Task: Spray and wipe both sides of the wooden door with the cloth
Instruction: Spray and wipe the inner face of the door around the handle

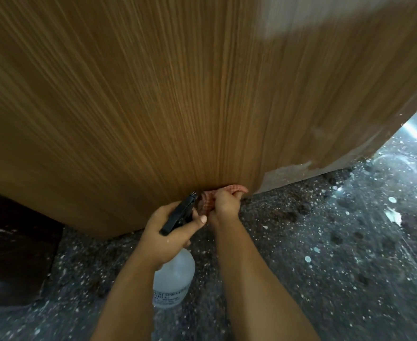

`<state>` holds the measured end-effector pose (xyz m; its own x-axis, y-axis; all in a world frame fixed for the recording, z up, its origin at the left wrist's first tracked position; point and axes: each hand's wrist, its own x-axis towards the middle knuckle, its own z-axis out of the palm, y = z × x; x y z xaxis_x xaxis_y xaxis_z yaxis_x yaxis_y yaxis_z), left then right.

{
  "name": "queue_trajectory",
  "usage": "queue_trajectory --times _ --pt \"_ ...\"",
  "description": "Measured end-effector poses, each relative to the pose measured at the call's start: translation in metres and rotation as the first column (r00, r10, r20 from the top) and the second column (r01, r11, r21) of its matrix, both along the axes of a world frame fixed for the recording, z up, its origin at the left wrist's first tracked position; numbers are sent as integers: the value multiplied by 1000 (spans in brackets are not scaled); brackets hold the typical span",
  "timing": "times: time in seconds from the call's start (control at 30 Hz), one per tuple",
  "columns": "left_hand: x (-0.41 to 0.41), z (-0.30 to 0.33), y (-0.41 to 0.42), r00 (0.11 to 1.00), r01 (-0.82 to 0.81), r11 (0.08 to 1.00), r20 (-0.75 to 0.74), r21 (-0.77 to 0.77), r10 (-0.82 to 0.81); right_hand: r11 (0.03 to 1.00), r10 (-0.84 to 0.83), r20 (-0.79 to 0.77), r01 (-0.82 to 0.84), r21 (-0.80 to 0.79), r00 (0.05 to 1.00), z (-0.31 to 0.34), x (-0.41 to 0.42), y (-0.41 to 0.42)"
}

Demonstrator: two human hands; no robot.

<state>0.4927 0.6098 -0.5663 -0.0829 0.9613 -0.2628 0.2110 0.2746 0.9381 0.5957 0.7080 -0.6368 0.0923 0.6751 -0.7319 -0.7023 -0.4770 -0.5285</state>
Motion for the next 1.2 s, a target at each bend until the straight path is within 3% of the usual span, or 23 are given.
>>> queue_trajectory --times 0.1,0.23,0.37,0.43,0.53,0.67,0.8,0.9,1.07,1.2 --pt "-2 -1 -4 999 44 999 -24 -20 -44 995 -88 144 80 63 986 -6 52 25" --pt "0 -4 -2 996 74 996 -51 -48 -76 990 -141 165 141 7 976 -6 88 46" --pt "10 -1 1 998 49 999 -36 -20 -49 990 130 34 -128 -55 991 -15 36 6" --pt "13 2 2 998 45 999 -43 6 -45 980 190 1 -189 -64 982 -23 7 -7" --pt "15 5 1 998 48 999 -41 3 -47 992 111 -41 -113 -50 993 -21 10 4" --pt "14 3 -2 996 66 998 -63 -23 -67 1000 -21 133 20 10 991 -10 68 27" --pt "19 2 0 993 75 997 -88 -33 -78 998 -63 152 65 -7 986 -6 113 50" --pt "34 8 5 991 87 995 -93 -49 -92 995 -52 103 61 -84 993 -3 111 41" --pt "68 15 26 963 125 991 -234 -38 -130 982 -147 -101 133 -134 984 0 121 -7" --pt "96 5 44 904 175 984 -389 -33 -174 959 -224 -67 208 -191 972 2 151 -11"
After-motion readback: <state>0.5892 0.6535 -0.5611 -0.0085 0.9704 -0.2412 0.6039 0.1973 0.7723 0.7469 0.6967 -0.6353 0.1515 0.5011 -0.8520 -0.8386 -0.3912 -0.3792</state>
